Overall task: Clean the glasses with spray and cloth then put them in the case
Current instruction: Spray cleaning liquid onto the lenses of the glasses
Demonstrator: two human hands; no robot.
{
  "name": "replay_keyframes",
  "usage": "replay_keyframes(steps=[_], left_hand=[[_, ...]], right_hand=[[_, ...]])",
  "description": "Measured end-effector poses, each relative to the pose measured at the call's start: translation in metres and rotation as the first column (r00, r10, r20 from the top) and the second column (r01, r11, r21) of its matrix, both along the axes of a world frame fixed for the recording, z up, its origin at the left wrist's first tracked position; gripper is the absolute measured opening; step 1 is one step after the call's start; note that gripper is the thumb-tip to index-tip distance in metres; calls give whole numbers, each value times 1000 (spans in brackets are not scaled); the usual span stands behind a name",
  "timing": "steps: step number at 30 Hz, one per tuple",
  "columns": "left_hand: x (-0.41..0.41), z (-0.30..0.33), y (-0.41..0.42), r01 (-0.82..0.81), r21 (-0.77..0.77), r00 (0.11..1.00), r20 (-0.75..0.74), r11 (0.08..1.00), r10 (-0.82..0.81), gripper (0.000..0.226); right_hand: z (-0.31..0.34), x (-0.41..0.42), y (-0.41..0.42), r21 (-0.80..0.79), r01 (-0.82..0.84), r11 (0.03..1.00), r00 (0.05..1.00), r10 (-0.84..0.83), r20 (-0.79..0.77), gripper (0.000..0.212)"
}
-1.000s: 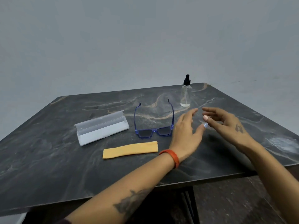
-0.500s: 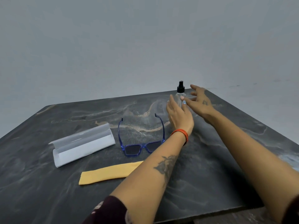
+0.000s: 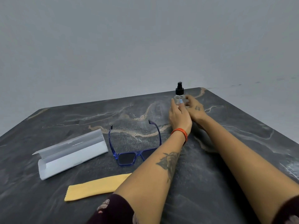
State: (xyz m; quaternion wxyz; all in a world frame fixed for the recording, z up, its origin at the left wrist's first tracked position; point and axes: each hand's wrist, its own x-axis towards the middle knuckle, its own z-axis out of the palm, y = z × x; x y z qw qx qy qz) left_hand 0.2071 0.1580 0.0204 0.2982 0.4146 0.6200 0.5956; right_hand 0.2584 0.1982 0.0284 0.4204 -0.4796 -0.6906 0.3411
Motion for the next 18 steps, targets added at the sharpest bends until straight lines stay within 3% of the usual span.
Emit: replay_keyframes(steps=[6,12,18], left_hand=[[7,1,-38,38,47,998,-50,998,-36,43],[8,7,-102,122,85,992,-8,989,-122,36],[-7,4,-161,193,136,981,-15,972,-192,32]], right_hand=[[7,23,-35,24,-3,1000,999,4,-35,31],[10,41,-92,43,91,995,994,-89,-57,40],[1,43,-157,65,71,995,988,-61,-145,39]])
